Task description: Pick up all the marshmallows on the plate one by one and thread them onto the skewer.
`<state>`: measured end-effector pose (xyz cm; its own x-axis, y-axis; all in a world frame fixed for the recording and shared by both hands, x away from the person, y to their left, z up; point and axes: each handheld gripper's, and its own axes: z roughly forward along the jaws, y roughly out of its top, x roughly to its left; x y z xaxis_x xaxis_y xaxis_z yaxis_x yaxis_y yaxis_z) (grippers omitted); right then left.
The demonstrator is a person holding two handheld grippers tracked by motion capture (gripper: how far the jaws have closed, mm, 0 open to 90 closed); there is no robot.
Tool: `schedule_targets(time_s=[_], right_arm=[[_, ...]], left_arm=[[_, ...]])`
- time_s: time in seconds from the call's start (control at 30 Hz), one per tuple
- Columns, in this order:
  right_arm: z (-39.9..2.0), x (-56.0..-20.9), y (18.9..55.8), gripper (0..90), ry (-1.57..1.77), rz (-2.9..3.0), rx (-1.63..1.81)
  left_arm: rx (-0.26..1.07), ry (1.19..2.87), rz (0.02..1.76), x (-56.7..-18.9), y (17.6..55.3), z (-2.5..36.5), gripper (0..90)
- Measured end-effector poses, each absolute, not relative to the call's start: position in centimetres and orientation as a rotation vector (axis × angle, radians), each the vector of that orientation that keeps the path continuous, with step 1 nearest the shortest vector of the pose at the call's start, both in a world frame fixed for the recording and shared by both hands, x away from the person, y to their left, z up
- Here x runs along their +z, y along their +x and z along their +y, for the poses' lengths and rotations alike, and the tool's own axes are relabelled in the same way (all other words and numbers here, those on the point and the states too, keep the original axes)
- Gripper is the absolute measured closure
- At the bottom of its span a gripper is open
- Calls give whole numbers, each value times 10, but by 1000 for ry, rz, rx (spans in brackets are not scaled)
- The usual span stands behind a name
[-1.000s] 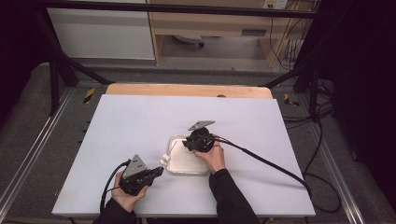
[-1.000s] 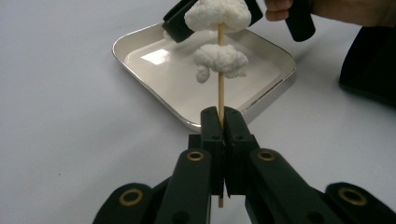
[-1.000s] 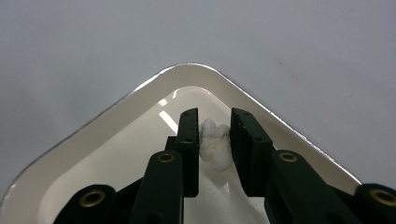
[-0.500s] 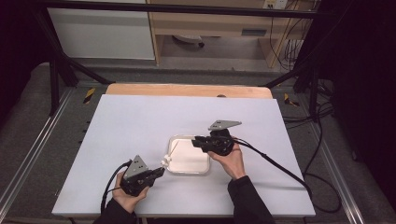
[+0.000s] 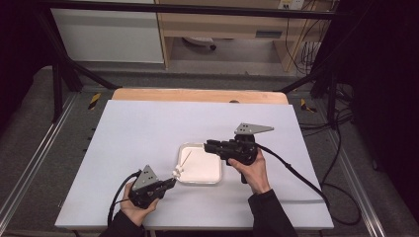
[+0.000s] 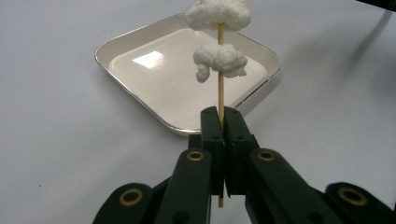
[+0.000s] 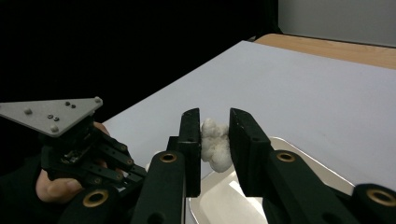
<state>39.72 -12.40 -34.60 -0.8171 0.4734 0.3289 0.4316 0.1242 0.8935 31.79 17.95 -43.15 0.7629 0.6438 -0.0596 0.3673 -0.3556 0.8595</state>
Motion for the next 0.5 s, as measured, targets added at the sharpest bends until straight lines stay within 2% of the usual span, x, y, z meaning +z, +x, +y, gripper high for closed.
schedule_targets(time_s=[0.5], right_arm=[[-99,-355,409,754,966,2403,1873]], left_arm=[[352,1989,765,-431,316,179,886]])
